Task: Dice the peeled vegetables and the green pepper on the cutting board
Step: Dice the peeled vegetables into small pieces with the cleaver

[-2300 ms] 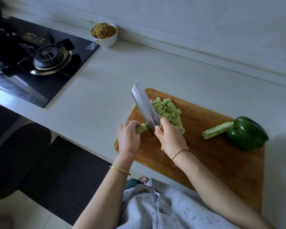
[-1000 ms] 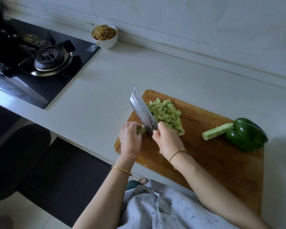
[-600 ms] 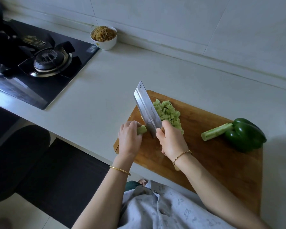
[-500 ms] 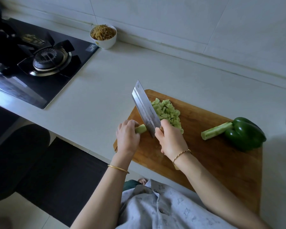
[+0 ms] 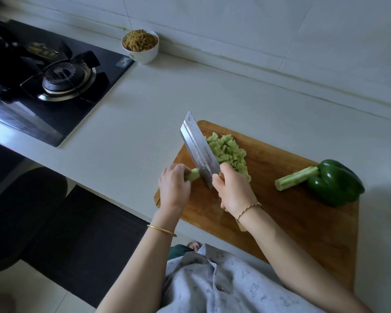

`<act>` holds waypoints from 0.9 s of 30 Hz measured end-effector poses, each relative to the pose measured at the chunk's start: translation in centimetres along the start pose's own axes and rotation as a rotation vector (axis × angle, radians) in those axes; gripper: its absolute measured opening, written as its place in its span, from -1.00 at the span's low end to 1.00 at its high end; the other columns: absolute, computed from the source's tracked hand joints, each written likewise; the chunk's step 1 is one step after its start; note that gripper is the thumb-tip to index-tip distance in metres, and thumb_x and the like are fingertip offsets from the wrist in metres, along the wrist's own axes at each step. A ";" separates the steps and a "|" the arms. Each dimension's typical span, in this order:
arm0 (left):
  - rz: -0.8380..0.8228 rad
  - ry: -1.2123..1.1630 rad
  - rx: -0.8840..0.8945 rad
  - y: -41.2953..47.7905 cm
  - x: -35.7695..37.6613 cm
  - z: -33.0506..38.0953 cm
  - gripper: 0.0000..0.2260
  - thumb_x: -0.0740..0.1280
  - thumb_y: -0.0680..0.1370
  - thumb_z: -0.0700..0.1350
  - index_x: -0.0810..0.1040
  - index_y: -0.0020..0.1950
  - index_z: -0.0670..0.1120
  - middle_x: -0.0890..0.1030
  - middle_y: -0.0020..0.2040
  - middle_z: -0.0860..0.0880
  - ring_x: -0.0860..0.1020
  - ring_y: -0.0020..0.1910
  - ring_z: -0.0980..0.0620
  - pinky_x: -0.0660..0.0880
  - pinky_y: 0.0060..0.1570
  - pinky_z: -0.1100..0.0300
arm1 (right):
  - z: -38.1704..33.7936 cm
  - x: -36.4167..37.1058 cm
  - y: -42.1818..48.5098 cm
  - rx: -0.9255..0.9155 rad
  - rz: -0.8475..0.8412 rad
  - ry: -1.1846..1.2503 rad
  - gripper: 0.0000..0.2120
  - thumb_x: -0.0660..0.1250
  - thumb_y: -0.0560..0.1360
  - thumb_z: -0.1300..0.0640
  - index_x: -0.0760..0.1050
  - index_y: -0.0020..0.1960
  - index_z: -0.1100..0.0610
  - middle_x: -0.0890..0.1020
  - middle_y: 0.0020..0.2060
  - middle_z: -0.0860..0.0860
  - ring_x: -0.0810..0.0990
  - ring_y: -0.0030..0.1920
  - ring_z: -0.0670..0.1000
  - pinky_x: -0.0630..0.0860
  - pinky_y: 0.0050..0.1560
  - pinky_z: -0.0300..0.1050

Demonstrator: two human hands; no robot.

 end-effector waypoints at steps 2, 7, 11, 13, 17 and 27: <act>-0.001 -0.004 -0.001 0.0 0.0 0.0 -0.86 0.33 0.46 -0.30 0.57 -0.04 -0.11 0.54 -0.02 -0.03 0.42 0.00 -0.01 0.34 0.00 0.13 | -0.1 -0.1 0.1 -0.012 0.003 -0.004 -0.85 0.14 0.64 0.09 0.32 -0.05 0.16 0.52 -0.29 0.11 0.52 -0.37 0.10 0.60 -0.31 0.10; 0.002 -0.004 0.005 0.0 0.0 0.0 -0.88 0.34 0.46 -0.29 0.57 -0.05 -0.11 0.55 -0.02 -0.04 0.43 0.01 -0.01 0.36 0.02 0.11 | -0.4 0.1 0.0 -0.021 -0.014 -0.059 -0.82 0.11 0.64 0.09 0.26 -0.11 0.13 0.47 -0.32 0.07 0.55 -0.34 0.14 0.60 -0.29 0.10; -0.002 -0.013 0.003 0.0 -0.1 0.0 -0.90 0.34 0.47 -0.27 0.56 -0.06 -0.11 0.54 -0.03 -0.03 0.43 0.01 -0.01 0.35 0.01 0.12 | -0.8 0.6 0.2 -0.030 -0.041 -0.124 -0.83 0.09 0.65 0.09 0.23 -0.10 0.13 0.41 -0.37 0.00 0.50 -0.36 0.08 0.57 -0.34 0.03; -0.008 -0.022 0.010 -0.1 -0.1 -0.1 -0.90 0.34 0.47 -0.28 0.56 -0.06 -0.11 0.54 -0.03 -0.03 0.42 0.01 -0.01 0.37 0.01 0.10 | -0.9 1.0 0.4 -0.022 -0.042 -0.136 -0.83 0.09 0.65 0.10 0.24 -0.09 0.13 0.39 -0.39 -0.02 0.49 -0.37 0.09 0.53 -0.36 0.00; -0.005 -0.057 0.010 -0.3 0.1 -0.3 -0.84 0.32 0.45 -0.33 0.56 -0.03 -0.13 0.54 0.01 -0.04 0.40 0.02 0.01 0.36 0.05 0.10 | -0.4 1.3 0.2 0.018 -0.002 -0.045 -0.80 0.10 0.64 0.09 0.24 -0.13 0.13 0.48 -0.32 0.07 0.58 -0.28 0.17 0.61 -0.25 0.17; 0.013 -0.109 -0.005 -0.1 0.3 0.0 -0.84 0.32 0.46 -0.35 0.56 -0.05 -0.14 0.55 0.00 -0.06 0.36 -0.02 0.06 0.44 0.07 0.01 | -0.4 0.1 0.1 -0.006 0.022 -0.006 -0.80 0.13 0.64 0.08 0.32 -0.07 0.20 0.52 -0.31 0.12 0.56 -0.33 0.21 0.58 -0.30 0.17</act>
Point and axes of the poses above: each hand's wrist, its own y-axis towards the middle knuckle, its own x-axis out of the palm, z = x × y, the point moved 4 cm from there along y, towards the middle knuckle
